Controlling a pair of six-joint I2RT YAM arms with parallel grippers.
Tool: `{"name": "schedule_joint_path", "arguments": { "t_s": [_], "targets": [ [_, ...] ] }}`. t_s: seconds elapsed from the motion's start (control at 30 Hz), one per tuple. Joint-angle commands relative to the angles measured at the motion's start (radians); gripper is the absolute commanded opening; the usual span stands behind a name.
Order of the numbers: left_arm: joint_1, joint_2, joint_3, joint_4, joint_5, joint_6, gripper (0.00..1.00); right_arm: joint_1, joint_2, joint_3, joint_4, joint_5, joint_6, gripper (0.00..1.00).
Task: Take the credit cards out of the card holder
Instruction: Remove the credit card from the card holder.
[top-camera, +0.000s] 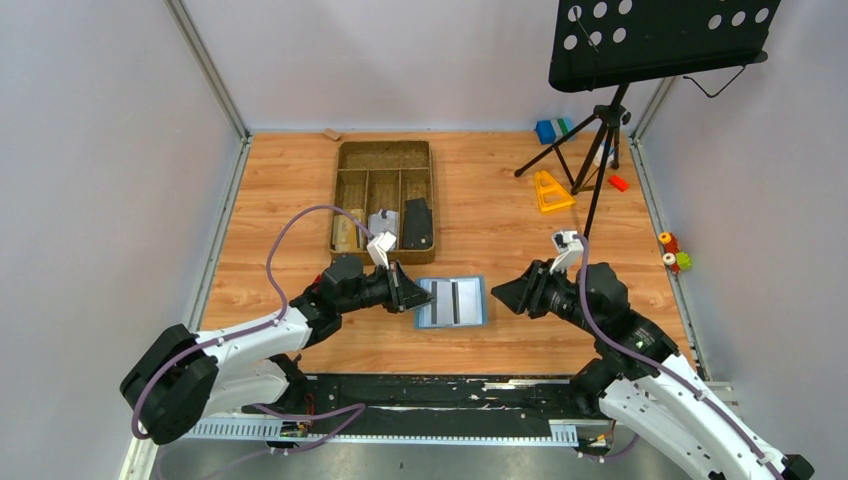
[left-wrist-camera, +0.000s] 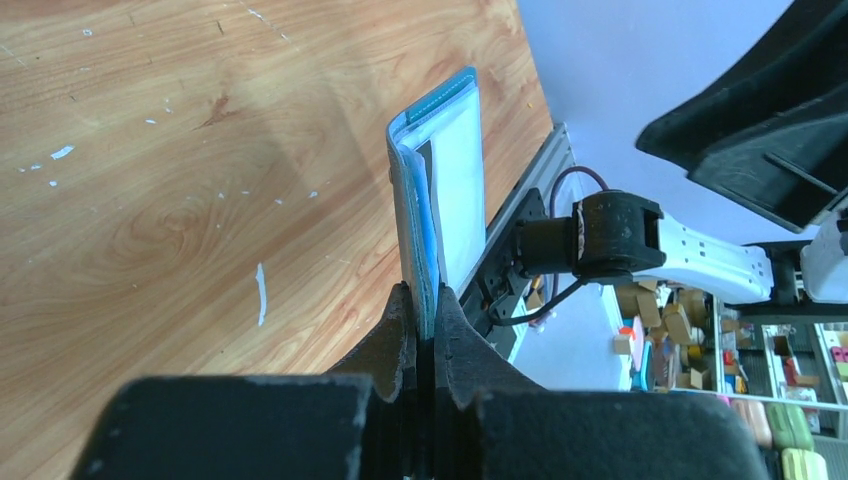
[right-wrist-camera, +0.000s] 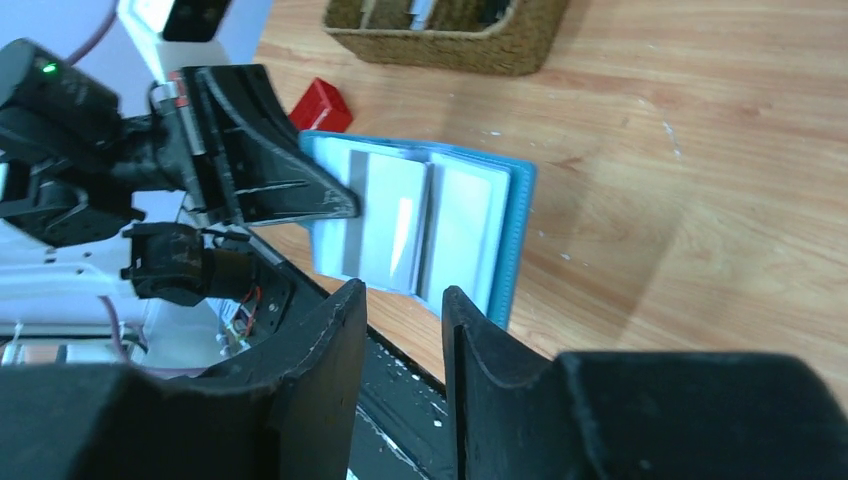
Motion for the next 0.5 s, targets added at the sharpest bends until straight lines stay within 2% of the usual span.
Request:
{"name": "schedule_joint_path", "arguments": {
  "t_s": [0.0,0.13,0.3,0.47],
  "targets": [
    [0.003,-0.012,0.024,0.051,0.011,0.013,0.0,-0.001,0.0,0.04,0.081,-0.129,-0.057,0.34],
    [0.003,0.005,0.023,0.087,0.036,-0.004,0.0,-0.001,0.048,-0.001,0.224,-0.293,0.0,0.33],
    [0.002,0.018,0.021,0.12,0.051,-0.019,0.0,0.001,0.173,-0.082,0.431,-0.419,0.086,0.32],
    [0.003,0.026,0.016,0.161,0.075,-0.046,0.0,0.003,0.264,-0.091,0.439,-0.402,0.08,0.31]
  ]
}}
